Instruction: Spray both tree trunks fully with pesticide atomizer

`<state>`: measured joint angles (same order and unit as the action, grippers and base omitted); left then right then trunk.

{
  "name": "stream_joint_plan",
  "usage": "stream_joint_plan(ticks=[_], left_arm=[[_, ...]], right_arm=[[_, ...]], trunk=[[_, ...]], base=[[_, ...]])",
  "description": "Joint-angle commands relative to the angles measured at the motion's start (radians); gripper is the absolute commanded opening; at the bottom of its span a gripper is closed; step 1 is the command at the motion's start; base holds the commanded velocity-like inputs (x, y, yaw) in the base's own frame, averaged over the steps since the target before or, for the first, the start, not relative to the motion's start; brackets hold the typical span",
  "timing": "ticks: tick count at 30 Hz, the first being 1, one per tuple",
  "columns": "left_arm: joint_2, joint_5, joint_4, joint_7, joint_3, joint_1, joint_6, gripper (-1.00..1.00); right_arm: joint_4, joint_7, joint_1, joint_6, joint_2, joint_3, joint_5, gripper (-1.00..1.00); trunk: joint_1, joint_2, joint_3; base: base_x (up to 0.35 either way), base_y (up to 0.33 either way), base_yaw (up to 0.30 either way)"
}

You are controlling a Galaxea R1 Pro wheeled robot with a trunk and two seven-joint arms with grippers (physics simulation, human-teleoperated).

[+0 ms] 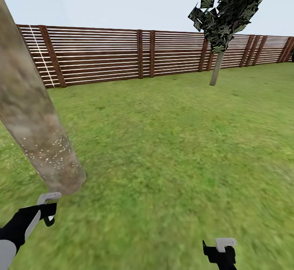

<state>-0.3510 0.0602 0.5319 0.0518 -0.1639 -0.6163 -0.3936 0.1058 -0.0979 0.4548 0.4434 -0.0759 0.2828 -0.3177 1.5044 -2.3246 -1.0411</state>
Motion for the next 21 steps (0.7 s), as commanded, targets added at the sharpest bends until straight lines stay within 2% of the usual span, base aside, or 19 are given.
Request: stream_joint_plan(ticks=[1,4,7,9,10,12,13,14,17,18,19,20,21], left_arm=[[0.0,0.008,-0.002,0.003,-0.006,0.0,-0.004,-1.0],[0.002,0.009,-0.005,0.003,-0.008,0.0,-0.001,-1.0],[0.008,0.01,-0.006,0.012,-0.004,0.0,0.016,-1.0],[0.009,0.008,-0.007,0.026,-0.002,0.016,0.112,-1.0],[0.008,0.008,-0.007,0.044,0.002,0.034,0.152,-1.0],[0.003,-0.008,-0.006,0.154,0.008,0.072,0.201,-1.0],[0.001,-0.038,-0.004,0.23,0.009,0.083,0.222,-1.0],[-0.003,-0.09,-0.002,0.317,0.01,0.089,0.238,-1.0],[-0.01,-0.291,0.006,0.581,0.009,0.092,0.274,-1.0],[-0.01,-0.357,0.007,0.663,0.008,0.089,0.298,-1.0],[-0.011,-0.424,0.007,0.759,0.008,0.085,0.33,-1.0],[-0.011,-0.468,0.008,0.842,0.009,0.083,0.346,-1.0],[-0.01,-0.5,0.009,0.899,0.013,0.084,0.352,-1.0]], right_arm=[[-0.001,-0.005,0.001,0.003,0.0,0.005,-0.011,1.0],[-0.001,-0.005,0.001,0.003,-0.001,0.006,-0.011,1.0],[-0.001,-0.005,0.001,0.003,0.0,0.005,-0.011,1.0],[-0.001,-0.004,0.001,0.003,0.001,0.004,-0.011,1.0],[-0.001,-0.004,0.001,0.003,0.001,0.004,-0.011,1.0],[-0.003,-0.002,0.001,0.003,0.004,0.004,-0.011,1.0],[-0.003,-0.002,0.001,0.003,0.006,0.004,-0.011,1.0],[-0.003,-0.002,0.001,0.003,0.007,0.004,-0.011,1.0],[-0.001,0.0,0.001,0.003,0.015,0.001,-0.013,1.0],[0.002,0.001,0.001,0.003,0.019,-0.015,-0.028,1.0],[0.012,0.003,0.001,0.003,0.029,-0.067,-0.077,1.0],[0.042,0.004,0.002,0.003,0.045,-0.128,-0.135,1.0],[0.084,0.004,0.002,0.003,0.065,-0.174,-0.176,1.0]], trunk=[[0.0,0.0,-0.001],[0.0,0.0,-0.001],[0.0,0.0,-0.001],[0.0,0.0,-0.001],[0.0,0.0,-0.001],[0.0,0.0,-0.001],[0.0,0.0,-0.001],[0.0,0.0,-0.001],[0.0,0.0,-0.001],[0.0,0.0,-0.001],[0.0,0.0,-0.001],[0.0,0.0,-0.001],[0.0,0.0,-0.001]], base=[[0.0,0.0,0.0],[-0.051,0.0,0.0],[-0.29,0.0,0.0],[-0.334,0.0,0.0],[-0.34,0.0,0.0],[-0.342,0.0,0.0],[-0.342,0.0,0.0],[-0.342,0.0,0.0],[-0.342,0.0,0.0],[-0.342,0.0,0.0],[-0.342,0.0,0.0],[-0.342,0.0,0.0],[-0.342,0.0,0.0]])
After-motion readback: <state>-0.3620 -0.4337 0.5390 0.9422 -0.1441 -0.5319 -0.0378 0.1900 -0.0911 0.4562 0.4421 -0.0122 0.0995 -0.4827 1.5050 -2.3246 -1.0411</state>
